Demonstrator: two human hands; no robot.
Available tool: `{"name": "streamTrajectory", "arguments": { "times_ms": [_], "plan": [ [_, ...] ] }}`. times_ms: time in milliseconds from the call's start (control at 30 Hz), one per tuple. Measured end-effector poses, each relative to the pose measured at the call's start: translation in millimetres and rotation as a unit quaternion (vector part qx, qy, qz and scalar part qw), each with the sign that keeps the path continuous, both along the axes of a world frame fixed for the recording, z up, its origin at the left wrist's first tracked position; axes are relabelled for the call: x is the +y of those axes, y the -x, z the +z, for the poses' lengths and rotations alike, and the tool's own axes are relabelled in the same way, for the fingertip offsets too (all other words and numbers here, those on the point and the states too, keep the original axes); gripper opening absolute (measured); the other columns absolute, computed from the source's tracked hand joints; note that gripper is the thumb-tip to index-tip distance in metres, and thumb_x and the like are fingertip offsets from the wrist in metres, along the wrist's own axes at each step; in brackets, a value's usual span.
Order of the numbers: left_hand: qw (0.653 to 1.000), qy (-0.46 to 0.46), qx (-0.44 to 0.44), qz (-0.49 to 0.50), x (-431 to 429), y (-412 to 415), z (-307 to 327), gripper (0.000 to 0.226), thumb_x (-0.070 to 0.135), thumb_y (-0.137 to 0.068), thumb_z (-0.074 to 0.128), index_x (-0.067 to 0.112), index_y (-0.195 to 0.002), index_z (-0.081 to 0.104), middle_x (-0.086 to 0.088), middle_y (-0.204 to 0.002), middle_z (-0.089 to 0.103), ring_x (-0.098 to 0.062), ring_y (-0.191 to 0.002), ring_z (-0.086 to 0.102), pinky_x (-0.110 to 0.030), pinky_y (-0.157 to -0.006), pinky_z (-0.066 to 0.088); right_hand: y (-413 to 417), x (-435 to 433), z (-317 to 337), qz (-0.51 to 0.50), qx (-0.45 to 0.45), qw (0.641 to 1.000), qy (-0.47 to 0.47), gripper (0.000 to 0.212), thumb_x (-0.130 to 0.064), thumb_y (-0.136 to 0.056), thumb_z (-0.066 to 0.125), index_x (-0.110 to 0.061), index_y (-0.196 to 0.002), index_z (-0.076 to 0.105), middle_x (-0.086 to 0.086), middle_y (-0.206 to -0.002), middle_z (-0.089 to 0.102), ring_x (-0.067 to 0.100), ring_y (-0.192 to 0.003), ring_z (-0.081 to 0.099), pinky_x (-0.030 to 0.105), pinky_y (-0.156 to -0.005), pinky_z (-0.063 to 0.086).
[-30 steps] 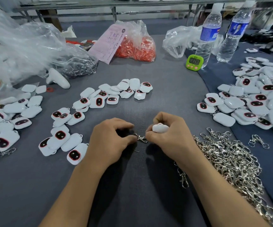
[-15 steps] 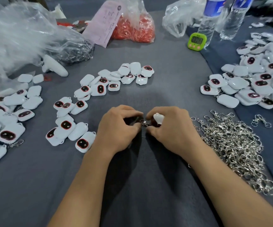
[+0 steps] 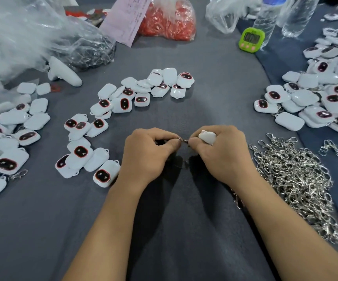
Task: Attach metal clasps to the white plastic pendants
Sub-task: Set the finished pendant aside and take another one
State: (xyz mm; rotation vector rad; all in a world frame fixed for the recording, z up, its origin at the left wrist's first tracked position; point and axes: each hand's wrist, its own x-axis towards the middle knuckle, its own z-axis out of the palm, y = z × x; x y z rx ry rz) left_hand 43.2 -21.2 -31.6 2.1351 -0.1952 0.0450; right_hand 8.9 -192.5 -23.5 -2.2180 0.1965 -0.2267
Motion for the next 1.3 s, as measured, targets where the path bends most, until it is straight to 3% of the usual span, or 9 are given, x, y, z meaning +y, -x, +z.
{"name": "streamTrajectory", "arguments": {
  "times_ms": [200,267,467,767,967,1133,1300],
  "plan": [
    [0.978,0.199,0.046,0.035,-8.0,2.4,5.0,0.015,0.019,-0.077,0.085,0.033,-0.073,0.081,0.012,-0.074,0.077,0.002,-0.072,0.071,-0.008,-0.064,0.048,2.9,1.5,1.7,0.004,-0.016,0.999,-0.037,0.014,-0.022,-0.085,0.077,-0.028,-0.072,0.075,-0.016,-0.064,0.068,0.004,-0.067,0.061,0.011,-0.057,0.044],
    [0.973,0.223,0.050,0.024,-8.9,2.8,5.3,0.013,0.020,-0.077,0.085,0.032,-0.075,0.081,0.009,-0.074,0.077,0.001,-0.072,0.071,-0.009,-0.064,0.049,5.0,2.9,5.6,-0.002,-0.054,0.996,-0.064,0.013,-0.020,-0.083,0.079,-0.030,-0.075,0.077,-0.018,-0.070,0.071,0.003,-0.069,0.064,0.010,-0.061,0.046],
    [0.975,0.212,0.057,-0.042,-7.0,1.9,4.4,0.010,0.020,-0.083,0.080,0.027,-0.075,0.082,0.001,-0.065,0.074,-0.005,-0.057,0.066,-0.015,-0.055,0.049,9.5,5.0,9.6,0.033,-0.067,0.994,-0.079,0.017,-0.016,-0.082,0.080,-0.030,-0.073,0.077,-0.013,-0.070,0.073,0.004,-0.067,0.066,0.019,-0.063,0.050],
    [0.971,0.228,0.050,-0.057,-7.6,5.0,3.2,0.010,0.023,-0.079,0.082,0.031,-0.084,0.082,0.008,-0.081,0.078,-0.008,-0.081,0.075,-0.017,-0.071,0.054,8.1,3.9,7.4,0.016,-0.046,0.995,-0.090,0.016,-0.018,-0.077,0.082,-0.029,-0.067,0.075,-0.010,-0.063,0.070,-0.001,-0.058,0.059,0.014,-0.056,0.046],
    [0.969,0.231,0.038,-0.079,-6.4,6.5,4.4,0.021,0.012,-0.079,0.081,0.032,-0.086,0.082,0.007,-0.083,0.079,-0.011,-0.082,0.076,-0.020,-0.073,0.057,6.1,7.8,7.0,0.015,-0.045,0.989,-0.139,0.004,-0.021,-0.067,0.073,-0.024,-0.064,0.073,0.000,-0.058,0.065,0.004,-0.054,0.052,0.018,-0.049,0.041],
    [0.976,0.214,0.027,-0.043,-16.8,13.9,3.3,0.019,0.008,-0.077,0.081,0.027,-0.080,0.080,0.006,-0.077,0.077,-0.012,-0.075,0.075,-0.026,-0.072,0.059,3.2,4.4,5.7,0.002,-0.063,0.976,-0.207,0.019,-0.004,-0.078,0.076,-0.019,-0.066,0.074,-0.009,-0.054,0.060,0.002,-0.051,0.049,0.016,-0.048,0.039],
    [0.988,0.149,-0.026,-0.031,-22.2,15.5,5.0,0.015,0.019,-0.079,0.081,0.033,-0.082,0.080,0.019,-0.076,0.075,0.000,-0.073,0.073,-0.012,-0.065,0.054,2.4,-3.7,7.0,-0.002,-0.088,0.990,-0.111,0.022,-0.007,-0.080,0.077,-0.023,-0.066,0.073,-0.009,-0.060,0.068,0.002,-0.055,0.058,0.013,-0.052,0.044]
  ]
}}
